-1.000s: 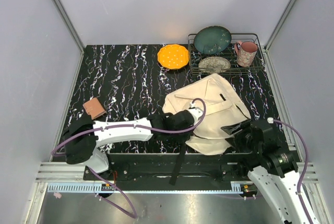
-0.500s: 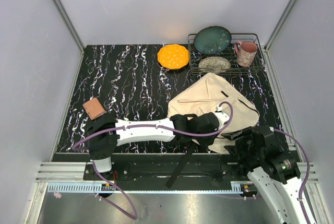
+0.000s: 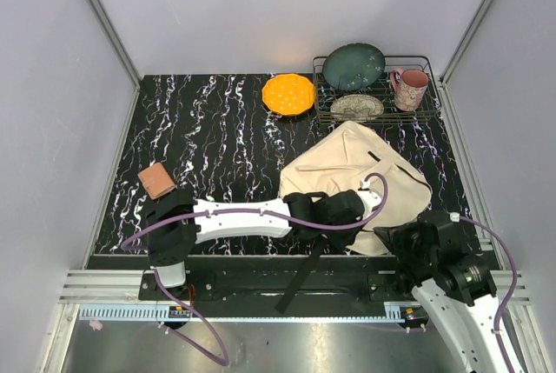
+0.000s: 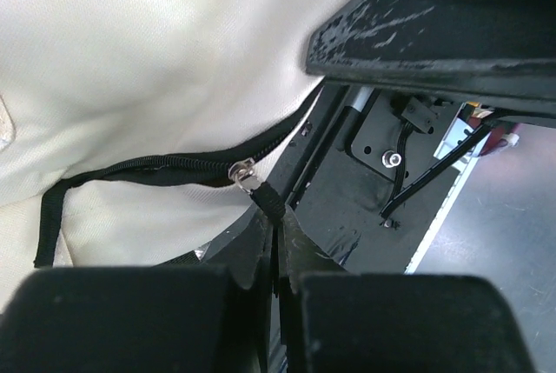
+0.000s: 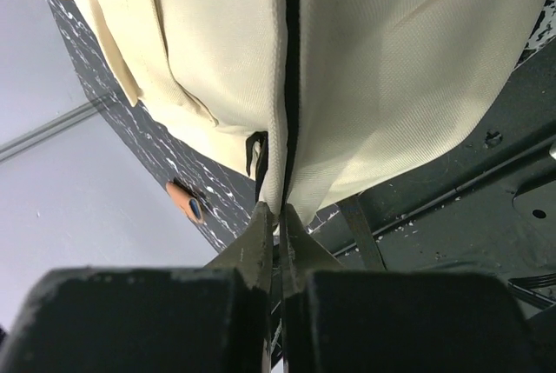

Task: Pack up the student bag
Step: Zip the student bag at the center of the board.

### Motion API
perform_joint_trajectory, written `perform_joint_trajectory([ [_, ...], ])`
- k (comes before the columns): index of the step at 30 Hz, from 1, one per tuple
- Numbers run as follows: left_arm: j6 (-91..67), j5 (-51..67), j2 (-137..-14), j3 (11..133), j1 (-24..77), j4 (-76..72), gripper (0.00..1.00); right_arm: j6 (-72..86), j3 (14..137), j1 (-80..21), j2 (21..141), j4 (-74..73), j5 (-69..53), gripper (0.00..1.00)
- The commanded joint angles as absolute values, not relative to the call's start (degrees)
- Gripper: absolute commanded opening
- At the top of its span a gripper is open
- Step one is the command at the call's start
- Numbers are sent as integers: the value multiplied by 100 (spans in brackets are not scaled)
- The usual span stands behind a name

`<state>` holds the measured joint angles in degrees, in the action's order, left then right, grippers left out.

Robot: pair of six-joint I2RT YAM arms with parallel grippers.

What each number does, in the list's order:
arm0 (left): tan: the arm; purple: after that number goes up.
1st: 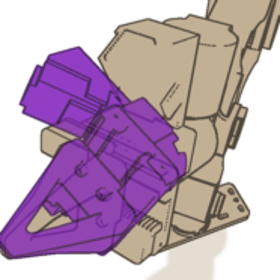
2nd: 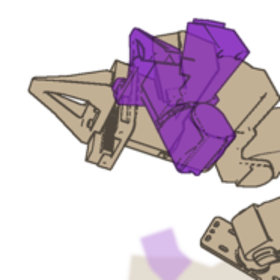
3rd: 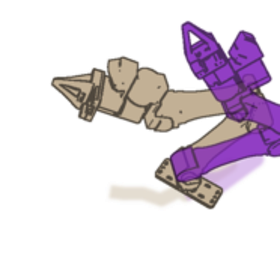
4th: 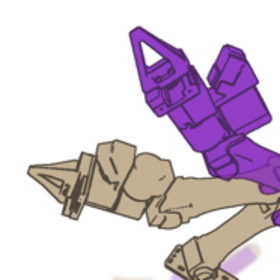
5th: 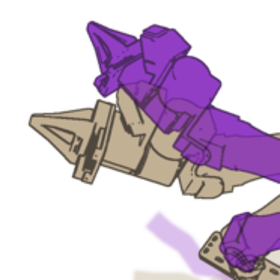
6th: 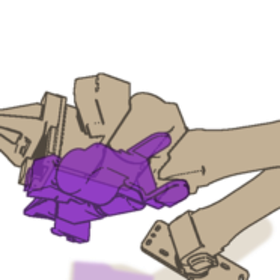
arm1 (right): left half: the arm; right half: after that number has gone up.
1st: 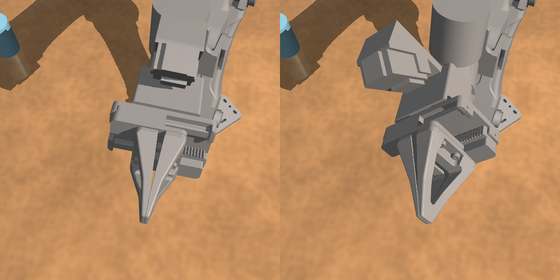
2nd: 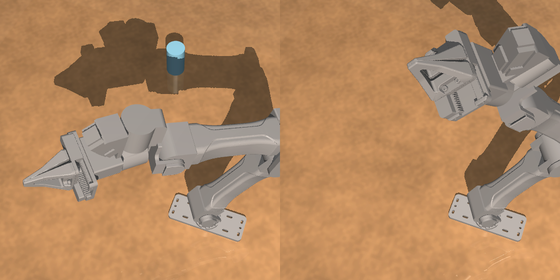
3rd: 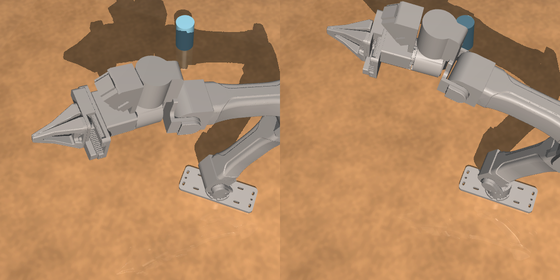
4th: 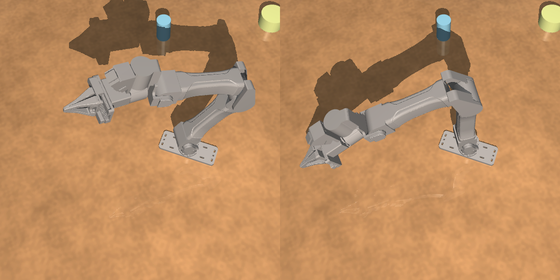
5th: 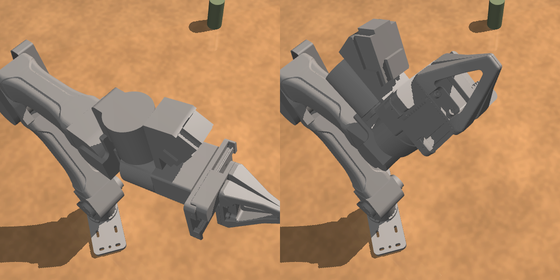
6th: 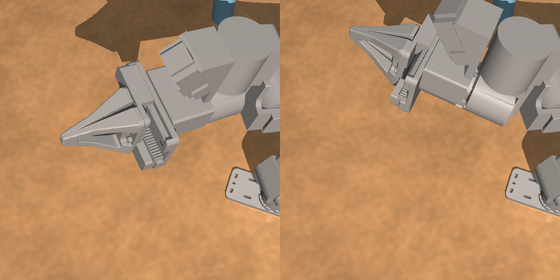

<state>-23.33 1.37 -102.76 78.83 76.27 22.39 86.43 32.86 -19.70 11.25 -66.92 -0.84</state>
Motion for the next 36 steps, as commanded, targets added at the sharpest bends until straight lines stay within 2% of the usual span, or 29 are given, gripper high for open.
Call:
perform_joint_trajectory([
  [1,-2276,133,-10072,7717,7682,2003,0,8622,3331,-1942,897,-6811,553,0],
  [6,-2329,-474,-9932,7006,7612,2074,0,8526,3603,-1942,396,-7489,1195,0],
  [12,-2470,-281,-9633,5916,6935,1723,0,8552,3349,-1942,422,-7374,897,0],
  [20,-2224,-185,-9694,5835,6127,1845,0,8622,3366,-1951,246,-7435,1002,0],
  [36,-2127,-404,-10169,5537,5476,2733,0,8771,3331,-1951,79,-7295,994,0],
])
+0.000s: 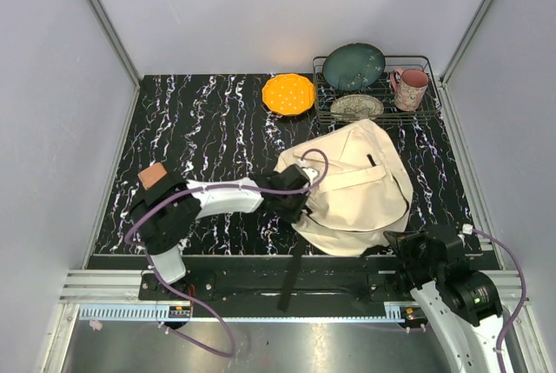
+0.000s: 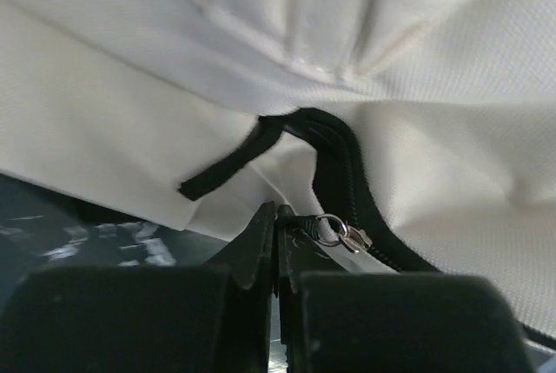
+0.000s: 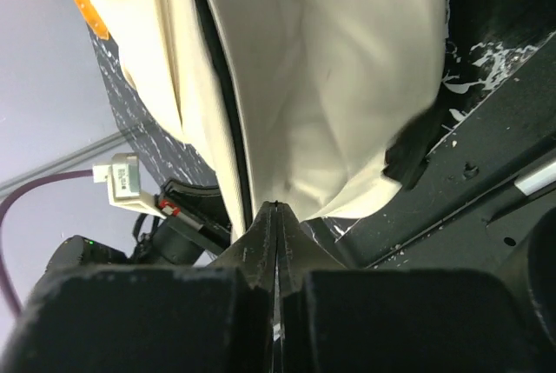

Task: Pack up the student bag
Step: Zip the student bag at the center of the board.

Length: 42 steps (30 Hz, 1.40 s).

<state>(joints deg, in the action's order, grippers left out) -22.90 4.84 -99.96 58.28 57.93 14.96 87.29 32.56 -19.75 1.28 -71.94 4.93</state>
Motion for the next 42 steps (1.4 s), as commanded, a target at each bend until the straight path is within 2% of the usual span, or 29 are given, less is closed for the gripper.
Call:
perform_joint_trajectory([
  [1,-2188,-483,-10186,5494,5476,2794,0,8771,3305,-1951,88,-7260,967,0],
  [6,-2162,-35,-10055,5537,5458,2584,0,8648,3147,-1951,167,-6751,643,0],
  [7,-2153,113,-9942,5615,5484,2584,0,8648,3103,-1942,210,-6498,546,4],
  [8,-2127,123,-9862,5651,5502,2558,0,8509,3033,-1942,350,-6278,214,13],
  [9,-2110,149,-9783,5686,5519,2540,0,8430,2902,-1942,473,-6058,28,34],
  [10,-2075,254,-9600,5765,5580,2514,0,8385,2839,-1951,623,-5742,-217,42],
  [13,-2074,290,-9283,6010,5826,2443,0,8192,2742,-1943,1422,-5345,-930,56],
  [17,-2065,238,-9255,6450,6125,2548,0,8130,3172,-1951,1889,-5440,-958,63],
  [25,-2153,255,-9676,7250,6635,2593,0,8587,2866,-1951,2091,-4817,-1379,64],
  [30,-2241,273,-9852,7724,6925,2593,0,8640,2804,-1951,2118,-4667,-1301,62],
  [32,-2259,237,-9896,7822,6961,2601,0,8570,2751,-1960,2092,-4580,-1292,53],
  [33,-2267,203,-9923,7874,6978,2610,0,8535,2725,-1951,2057,-4562,-1257,28],
  [34,-2259,150,-9923,7884,6979,2628,0,8447,2725,-1951,1987,-4596,-1126,12],
  [35,-2259,71,-9905,7875,6979,2715,0,8429,2725,-1951,1917,-4675,-1038,0],
  [38,-2197,-605,-9791,7717,6970,2996,0,8376,2794,-1951,1522,-5062,-478,0],
  [42,-2162,-1264,-9414,6815,6541,3103,0,8280,3014,-1951,1064,-5974,447,0],
])
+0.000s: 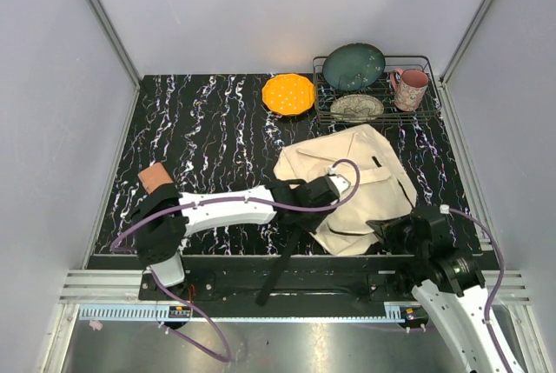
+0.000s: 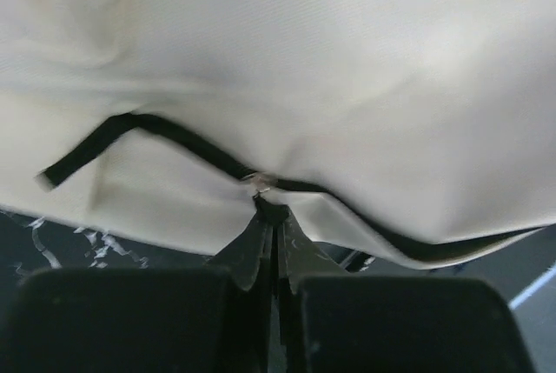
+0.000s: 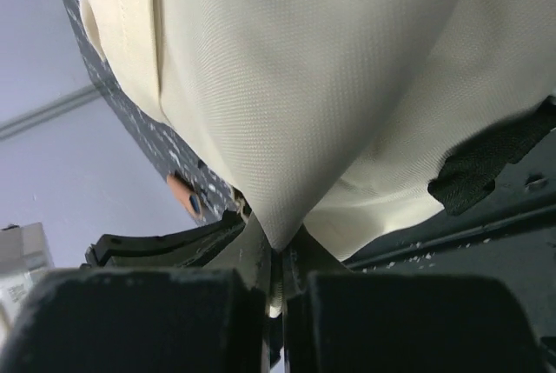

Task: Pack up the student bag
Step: Zip the student bag at the center of the board.

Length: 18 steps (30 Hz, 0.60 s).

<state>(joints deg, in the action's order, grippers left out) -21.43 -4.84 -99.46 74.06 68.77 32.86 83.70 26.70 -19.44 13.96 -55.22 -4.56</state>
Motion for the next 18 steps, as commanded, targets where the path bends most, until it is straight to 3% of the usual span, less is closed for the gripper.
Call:
perform_joint_trajectory([
  [1,-2153,-1318,-9343,6585,6382,3059,0,8218,3058,-1951,1046,-6072,587,0],
  [6,-1891,-1222,-9281,5337,5092,2523,0,8200,2901,-1951,1064,-6144,370,0],
  [16,-1898,-247,-9527,5862,5018,2408,0,8043,2540,-1951,1071,-5249,-428,0],
  [17,-1925,-211,-9475,5888,5036,2426,3,8007,2470,-1951,1168,-5090,-570,0],
  [18,-2012,-324,-9396,5871,5071,2434,26,7955,2418,-1951,1273,-4654,-737,0],
])
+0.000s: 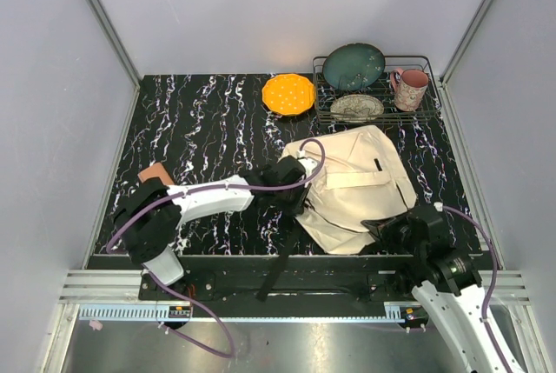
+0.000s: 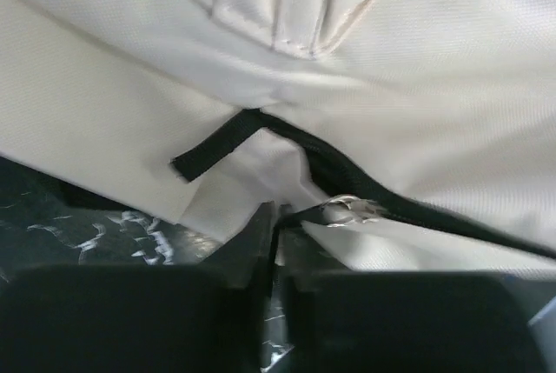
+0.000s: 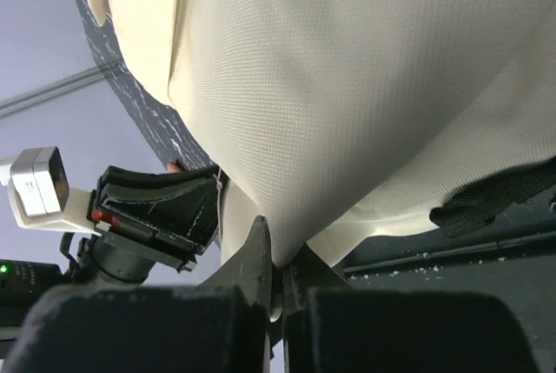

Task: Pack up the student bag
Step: Zip the student bag at the center of the board, then unzip the student bag at the center of the board.

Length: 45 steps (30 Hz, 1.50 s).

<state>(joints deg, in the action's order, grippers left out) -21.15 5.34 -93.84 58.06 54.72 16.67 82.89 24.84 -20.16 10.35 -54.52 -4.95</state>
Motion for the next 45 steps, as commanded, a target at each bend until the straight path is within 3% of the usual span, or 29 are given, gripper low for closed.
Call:
perform_joint_trajectory([
  [1,-2047,-403,-9282,5845,5089,2443,37,7815,2313,-1951,1588,-4397,-1112,0],
  [2,-2091,-483,-8959,5810,5089,2496,47,7735,2303,-1960,1774,-4221,-1264,0],
  [3,-2188,-744,-8765,5749,5080,2548,66,7700,2285,-1951,1967,-3940,-1361,0],
  [7,-2452,-1414,-7701,5783,5063,3066,93,7620,2276,-1951,2636,-3394,-1512,3],
  [9,-2592,-1686,-7086,5801,5045,3330,99,7699,2259,-1960,2698,-2974,-1538,4],
  [14,-2742,-1731,-6303,5792,4957,3568,99,7734,2197,-2407,3268,-2129,-1530,8],
  [20,-2856,-1626,-6354,5879,4948,3612,99,7848,2671,-4252,4726,-1268,-686,13],
  [23,-2848,-1565,-6442,6020,4948,3647,99,8085,2865,-4876,5421,-714,-353,21],
  [29,-2760,-1556,-6407,6187,4948,3762,99,7822,3366,-5423,5801,-1027,237,27],
  [35,-2725,-1486,-6381,6231,4957,3779,99,7507,3656,-5423,4801,-2702,1237,61],
  [38,-2620,-1372,-6486,6363,4957,3770,99,7217,3867,-5423,3905,-3555,2054,73],
  [45,-2373,-564,-7074,6942,4957,3446,99,8216,3912,-5423,2103,-5711,3970,77],
])
